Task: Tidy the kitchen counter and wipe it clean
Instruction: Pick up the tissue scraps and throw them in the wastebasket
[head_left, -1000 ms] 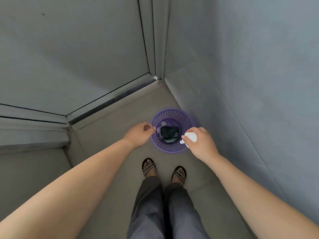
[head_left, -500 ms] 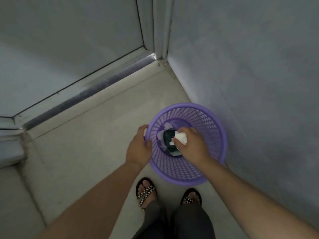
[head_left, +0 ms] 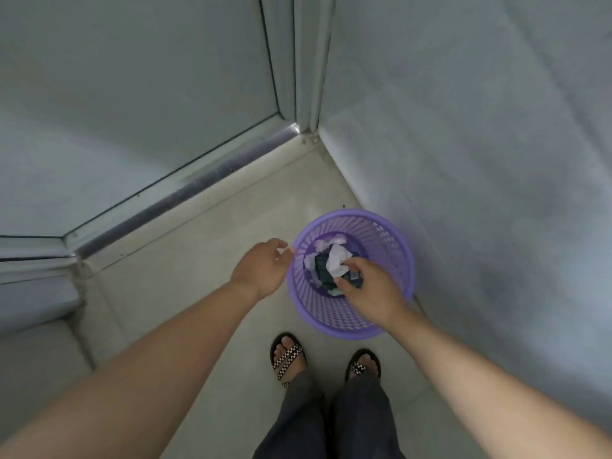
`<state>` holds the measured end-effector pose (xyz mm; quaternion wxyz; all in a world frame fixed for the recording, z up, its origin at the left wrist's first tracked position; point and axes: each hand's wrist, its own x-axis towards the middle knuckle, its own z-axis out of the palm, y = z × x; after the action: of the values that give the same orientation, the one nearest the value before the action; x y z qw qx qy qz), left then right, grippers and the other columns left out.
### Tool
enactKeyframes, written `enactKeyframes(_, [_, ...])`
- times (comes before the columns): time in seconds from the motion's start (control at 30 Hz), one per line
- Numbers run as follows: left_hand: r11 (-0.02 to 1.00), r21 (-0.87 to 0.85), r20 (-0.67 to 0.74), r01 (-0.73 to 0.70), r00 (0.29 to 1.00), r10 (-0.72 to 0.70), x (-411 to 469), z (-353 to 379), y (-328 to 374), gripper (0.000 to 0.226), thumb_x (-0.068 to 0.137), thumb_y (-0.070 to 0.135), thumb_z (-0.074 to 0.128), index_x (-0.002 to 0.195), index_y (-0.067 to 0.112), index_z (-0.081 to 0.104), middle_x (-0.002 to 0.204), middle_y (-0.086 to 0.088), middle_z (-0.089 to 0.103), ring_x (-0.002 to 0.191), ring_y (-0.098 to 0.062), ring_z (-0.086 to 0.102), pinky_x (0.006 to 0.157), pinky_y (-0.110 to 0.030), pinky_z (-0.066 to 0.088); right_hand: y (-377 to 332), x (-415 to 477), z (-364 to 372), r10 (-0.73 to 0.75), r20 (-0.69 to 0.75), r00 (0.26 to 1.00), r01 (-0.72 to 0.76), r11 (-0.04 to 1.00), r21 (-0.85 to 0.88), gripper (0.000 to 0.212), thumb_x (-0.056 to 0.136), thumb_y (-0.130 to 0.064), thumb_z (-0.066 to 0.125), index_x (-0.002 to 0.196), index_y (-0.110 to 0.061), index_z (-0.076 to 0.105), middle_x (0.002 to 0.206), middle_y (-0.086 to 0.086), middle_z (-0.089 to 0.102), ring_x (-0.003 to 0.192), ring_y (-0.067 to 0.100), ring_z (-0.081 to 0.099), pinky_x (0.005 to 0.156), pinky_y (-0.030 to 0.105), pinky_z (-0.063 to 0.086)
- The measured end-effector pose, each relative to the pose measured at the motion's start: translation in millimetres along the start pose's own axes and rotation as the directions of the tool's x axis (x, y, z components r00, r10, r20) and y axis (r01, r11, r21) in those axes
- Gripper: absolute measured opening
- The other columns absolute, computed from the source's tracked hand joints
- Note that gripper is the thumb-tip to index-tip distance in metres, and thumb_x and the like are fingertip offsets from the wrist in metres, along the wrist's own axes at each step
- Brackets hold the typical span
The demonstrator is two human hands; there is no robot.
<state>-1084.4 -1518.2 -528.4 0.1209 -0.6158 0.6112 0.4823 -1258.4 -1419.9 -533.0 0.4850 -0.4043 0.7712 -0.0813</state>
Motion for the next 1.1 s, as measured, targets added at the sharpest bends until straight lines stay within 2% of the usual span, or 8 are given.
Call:
enactKeyframes(0.17, [0.994,-0.111,-0.009,-0.019,1.000,0.018,-107.5,-75.4,45.1,0.039,0.097,0.037,0.038,0.116,0.012,0.060,0.120,-0.008,0.063,0.111,-0.024,0.056,0.086,-0.026,0.037,-62.3,-100.9,-59.9,0.051,-0.073,0.996,-0.040,0.989,0.146,0.036,0.087,-0.036,0.058,0.116,-0.015,0.059,0.117,0.001,0.063,0.108,0.017,0.057,0.084,0.023,0.039])
enactKeyframes(0.3, [0.980,-0.195,-0.030,-0.041,0.999,0.035,-216.1,-118.6,68.1,0.037,0.096,0.041,0.038,0.112,0.017,0.061,0.115,-0.004,0.065,0.109,-0.024,0.058,0.093,-0.030,0.042,-116.5,-196.6,-106.5,-0.033,-0.080,0.996,0.046,0.986,0.158,0.032,0.089,-0.040,0.053,0.114,-0.021,0.059,0.116,-0.006,0.061,0.101,0.006,0.054,0.082,0.019,0.036])
enactKeyframes(0.5, [0.956,-0.260,-0.109,-0.134,0.988,0.108,-365.7,-164.5,113.2,0.029,0.094,0.044,0.040,0.105,0.028,0.062,0.104,0.010,0.066,0.101,-0.014,0.060,0.093,-0.032,0.044,-181.0,-331.3,-164.1,-0.158,-0.080,0.984,0.171,0.966,0.195,0.026,0.089,-0.036,0.055,0.111,-0.024,0.059,0.113,-0.010,0.059,0.100,-0.001,0.053,0.090,0.020,0.043])
enactKeyframes(0.6, [0.926,-0.329,-0.148,-0.183,0.979,0.140,-421.5,-183.2,132.3,0.023,0.094,0.041,0.042,0.100,0.031,0.062,0.098,0.016,0.066,0.096,-0.009,0.062,0.086,-0.028,0.044,-203.9,-379.0,-189.5,-0.251,-0.105,0.962,0.266,0.949,0.169,0.026,0.089,-0.034,0.055,0.112,-0.022,0.059,0.113,-0.010,0.058,0.103,0.002,0.053,0.089,0.019,0.042])
enactKeyframes(0.7, [0.886,-0.386,-0.205,-0.257,0.960,0.189,-466.0,-193.7,142.6,0.024,0.095,0.038,0.041,0.101,0.030,0.063,0.098,0.014,0.067,0.092,-0.006,0.063,0.077,-0.025,0.041,-217.1,-413.6,-205.5,-0.360,-0.161,0.919,0.379,0.919,0.112,0.026,0.089,-0.032,0.056,0.112,-0.019,0.060,0.111,-0.008,0.058,0.103,0.005,0.053,0.089,0.021,0.042])
enactKeyframes(0.8, [0.830,-0.452,-0.293,-0.326,0.933,0.208,-498.4,-196.6,145.9,0.027,0.096,0.037,0.039,0.103,0.028,0.064,0.100,0.012,0.067,0.093,-0.008,0.064,0.079,-0.025,0.041,-221.5,-440.3,-211.6,-0.431,-0.176,0.885,0.449,0.891,0.075,0.025,0.089,-0.032,0.055,0.111,-0.021,0.060,0.109,-0.010,0.058,0.095,-0.003,0.052,0.080,0.004,0.038])
enactKeyframes(0.87, [0.784,-0.498,-0.351,-0.369,0.913,0.207,-518.2,-192.6,144.3,0.027,0.095,0.038,0.041,0.102,0.028,0.064,0.100,0.010,0.068,0.094,-0.009,0.065,0.079,-0.025,0.042,-218.9,-455.7,-211.6,-0.463,-0.163,0.871,0.478,0.876,0.063,0.026,0.089,-0.034,0.054,0.112,-0.023,0.059,0.109,-0.013,0.057,0.097,-0.006,0.052,0.079,0.001,0.037])
enactKeyframes(1.1, [0.656,-0.673,-0.378,-0.342,0.921,0.093,-577.8,-137.6,122.8,0.031,0.082,0.048,0.041,0.090,0.036,0.069,0.100,0.007,0.071,0.095,-0.010,0.065,0.081,-0.028,0.043,-185.3,-505.0,-211.8,-0.456,-0.003,0.890,0.450,0.876,0.175,0.019,0.090,-0.034,0.052,0.108,-0.031,0.060,0.105,-0.022,0.058,0.098,-0.010,0.052,0.080,0.006,0.040])
